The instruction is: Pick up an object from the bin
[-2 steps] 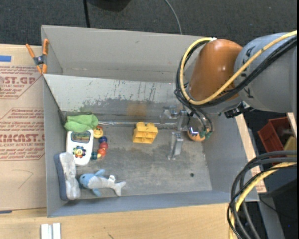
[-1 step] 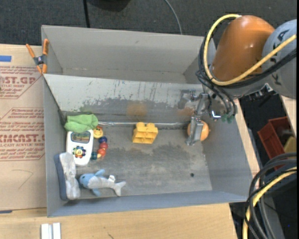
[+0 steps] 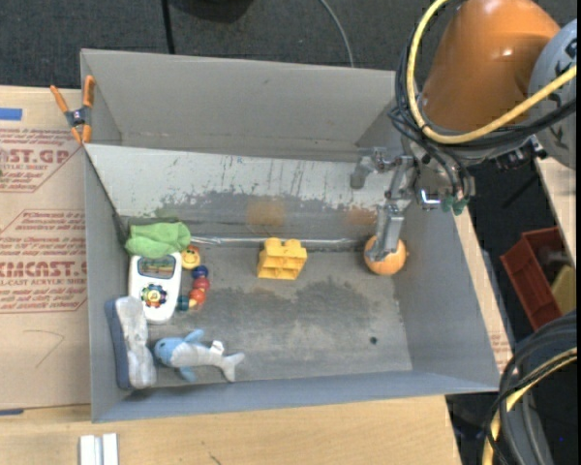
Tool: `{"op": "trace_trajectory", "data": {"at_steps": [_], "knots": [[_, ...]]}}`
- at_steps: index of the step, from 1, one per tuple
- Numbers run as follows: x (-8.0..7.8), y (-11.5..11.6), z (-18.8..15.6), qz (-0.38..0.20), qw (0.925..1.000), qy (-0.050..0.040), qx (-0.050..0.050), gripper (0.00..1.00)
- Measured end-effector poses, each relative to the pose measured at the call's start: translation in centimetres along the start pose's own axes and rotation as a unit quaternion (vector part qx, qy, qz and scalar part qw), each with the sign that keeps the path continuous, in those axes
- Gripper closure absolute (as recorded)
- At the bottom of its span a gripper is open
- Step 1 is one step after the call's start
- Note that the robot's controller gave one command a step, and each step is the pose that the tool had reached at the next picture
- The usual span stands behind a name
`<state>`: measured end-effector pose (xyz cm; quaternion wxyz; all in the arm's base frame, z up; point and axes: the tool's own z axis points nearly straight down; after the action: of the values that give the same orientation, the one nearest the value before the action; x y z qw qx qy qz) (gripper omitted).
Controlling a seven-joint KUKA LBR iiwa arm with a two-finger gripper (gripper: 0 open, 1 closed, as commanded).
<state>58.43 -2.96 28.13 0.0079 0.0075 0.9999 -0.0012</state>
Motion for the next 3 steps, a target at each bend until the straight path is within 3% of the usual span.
{"op": "trace_trajectory", "data": {"at_steps": [1,2,3], "knots": [[1.7,1.9,6.7,-0.013,0.9999,0.0028,0.000,0.00],[2.3,7.1,11.7,-0.092,0.9957,0.0008,0.000,0.00],[2.8,9.3,12.5,-0.060,0.9982,0.0049,-0.002,0.00]]}}
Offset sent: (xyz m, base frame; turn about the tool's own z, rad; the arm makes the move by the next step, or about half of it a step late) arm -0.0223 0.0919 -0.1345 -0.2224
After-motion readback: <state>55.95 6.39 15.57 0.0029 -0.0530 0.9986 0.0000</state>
